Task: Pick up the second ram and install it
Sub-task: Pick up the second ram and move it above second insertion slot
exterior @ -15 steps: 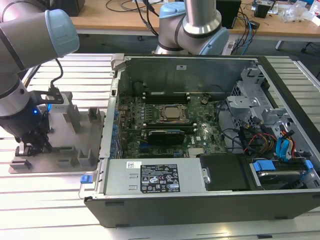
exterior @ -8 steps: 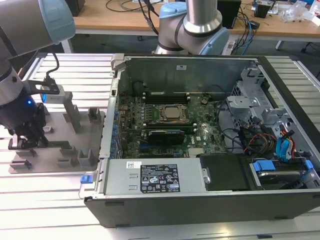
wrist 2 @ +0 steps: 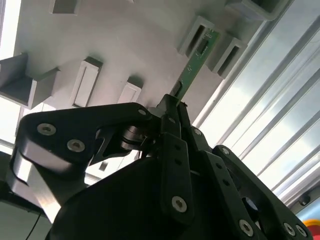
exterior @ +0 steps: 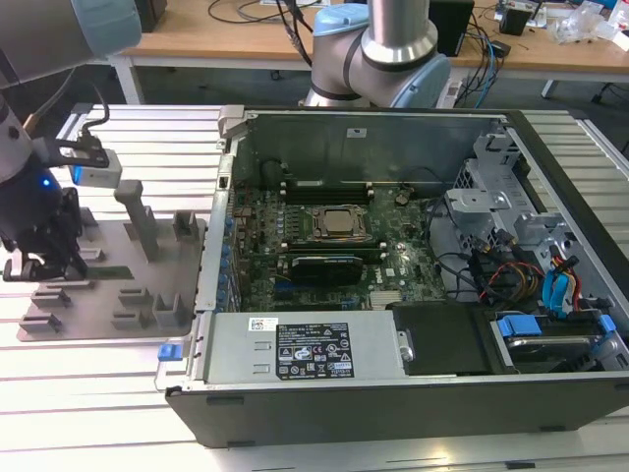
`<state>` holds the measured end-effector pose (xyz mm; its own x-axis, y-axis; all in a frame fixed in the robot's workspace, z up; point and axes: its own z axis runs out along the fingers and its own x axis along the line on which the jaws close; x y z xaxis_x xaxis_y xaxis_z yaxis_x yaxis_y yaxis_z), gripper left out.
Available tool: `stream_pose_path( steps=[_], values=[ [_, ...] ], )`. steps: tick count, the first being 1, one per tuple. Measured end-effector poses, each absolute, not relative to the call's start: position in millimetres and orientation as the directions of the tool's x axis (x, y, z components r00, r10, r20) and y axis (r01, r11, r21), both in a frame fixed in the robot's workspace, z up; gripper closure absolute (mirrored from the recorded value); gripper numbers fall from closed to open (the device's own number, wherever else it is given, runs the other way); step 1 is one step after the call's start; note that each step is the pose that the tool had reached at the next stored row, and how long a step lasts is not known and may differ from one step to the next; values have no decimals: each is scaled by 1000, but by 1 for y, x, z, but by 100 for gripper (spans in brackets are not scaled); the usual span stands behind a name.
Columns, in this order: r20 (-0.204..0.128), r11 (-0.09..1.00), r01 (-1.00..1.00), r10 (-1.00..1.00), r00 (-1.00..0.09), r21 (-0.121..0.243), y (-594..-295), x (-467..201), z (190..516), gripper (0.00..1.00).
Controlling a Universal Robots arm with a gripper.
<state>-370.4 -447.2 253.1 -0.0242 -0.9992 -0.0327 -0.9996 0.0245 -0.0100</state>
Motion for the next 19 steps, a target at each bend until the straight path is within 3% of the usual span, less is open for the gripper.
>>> stream_pose_path(
  steps=[19],
  values=[
    [-33, 25, -1000, -999, -24, -10, -447, -370, 298, 86]
  ],
)
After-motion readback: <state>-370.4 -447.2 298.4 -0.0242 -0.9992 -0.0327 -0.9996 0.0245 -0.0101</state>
